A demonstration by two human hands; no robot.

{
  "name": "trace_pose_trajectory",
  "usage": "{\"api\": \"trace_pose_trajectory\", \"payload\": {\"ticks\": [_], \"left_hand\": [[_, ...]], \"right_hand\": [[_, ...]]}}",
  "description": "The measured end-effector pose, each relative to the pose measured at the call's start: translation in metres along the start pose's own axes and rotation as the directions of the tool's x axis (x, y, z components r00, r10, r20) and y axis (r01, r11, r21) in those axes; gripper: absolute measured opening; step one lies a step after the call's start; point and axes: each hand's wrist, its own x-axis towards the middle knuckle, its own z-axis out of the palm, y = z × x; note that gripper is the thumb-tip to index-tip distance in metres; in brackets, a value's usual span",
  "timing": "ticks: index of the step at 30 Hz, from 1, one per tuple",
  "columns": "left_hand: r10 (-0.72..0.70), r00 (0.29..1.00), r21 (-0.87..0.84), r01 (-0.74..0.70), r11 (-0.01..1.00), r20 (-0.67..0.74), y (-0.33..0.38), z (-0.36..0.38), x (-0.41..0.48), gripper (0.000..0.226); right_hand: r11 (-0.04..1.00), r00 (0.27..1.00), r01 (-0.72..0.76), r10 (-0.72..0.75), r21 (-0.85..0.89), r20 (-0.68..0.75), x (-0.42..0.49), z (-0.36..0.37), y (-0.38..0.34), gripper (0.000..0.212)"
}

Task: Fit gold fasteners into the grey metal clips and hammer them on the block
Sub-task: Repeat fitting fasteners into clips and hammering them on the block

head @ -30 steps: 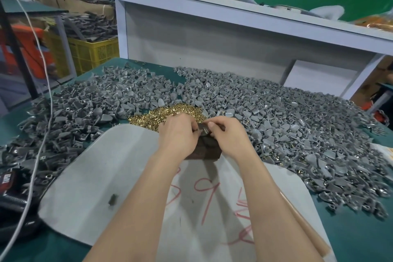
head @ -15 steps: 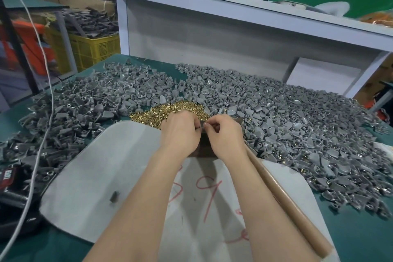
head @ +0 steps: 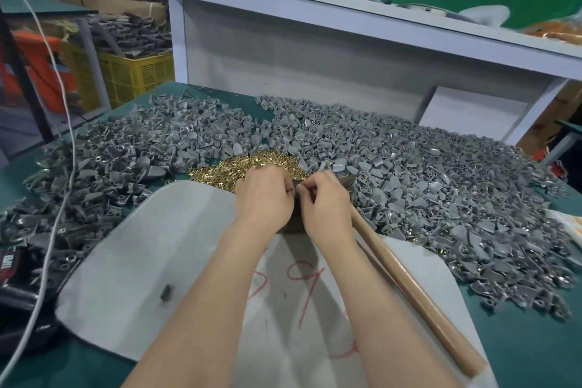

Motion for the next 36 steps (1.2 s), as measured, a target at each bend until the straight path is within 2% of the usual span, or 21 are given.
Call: {"api": "trace_pose_trajectory", "payload": {"ticks": [11,16,20,21,23,24,26,32,36], "left_hand": [[0.002,1.000,-0.014,-0.002,1.000,0.007,0.000,-0.001,-0.001,0.011],[-0.004,1.000,-0.011,0.004,1.000,0.010,0.001,-0.001,-0.001,0.011],[-0.004,1.000,-0.006,0.004,1.000,0.024,0.001,-0.003,0.000,0.009],[-0.002,1.000,-0.004,0.002,1.000,0.028,0.000,-0.003,0.000,0.008],[0.002,1.000,-0.006,-0.002,1.000,0.030,0.000,-0.002,0.000,0.010],[0.003,1.000,-0.008,-0.003,1.000,0.031,0.000,-0.003,0.000,0.011],[0.003,0.999,-0.017,-0.002,1.000,0.038,0.000,-0.002,0.000,0.011],[-0.015,0.999,-0.006,0.015,1.000,0.040,-0.002,0.000,0.001,0.007],[-0.021,0.999,-0.009,0.022,1.000,0.035,-0.002,-0.001,0.001,0.011]], "right_hand": [[0.996,0.998,-0.065,0.063,0.057,0.026,0.000,-0.003,0.000,0.014],[0.996,0.995,-0.085,0.085,0.004,0.049,-0.001,-0.004,-0.002,0.011],[0.991,0.988,-0.126,0.130,-0.046,0.090,0.007,-0.027,0.002,0.022],[0.979,0.981,-0.180,0.186,-0.091,0.057,0.009,-0.036,0.008,0.025],[0.898,0.942,-0.304,0.332,-0.317,0.039,0.009,-0.054,0.023,0.029],[0.829,0.903,-0.347,0.422,-0.439,0.083,0.006,-0.059,0.027,0.033],[0.763,0.832,-0.373,0.527,-0.528,0.173,0.002,-0.059,0.030,0.034],[0.823,0.884,-0.309,0.433,-0.476,0.175,0.004,-0.062,0.026,0.021],[0.927,0.917,-0.321,0.355,-0.194,0.180,0.004,-0.078,0.018,0.018]]}}
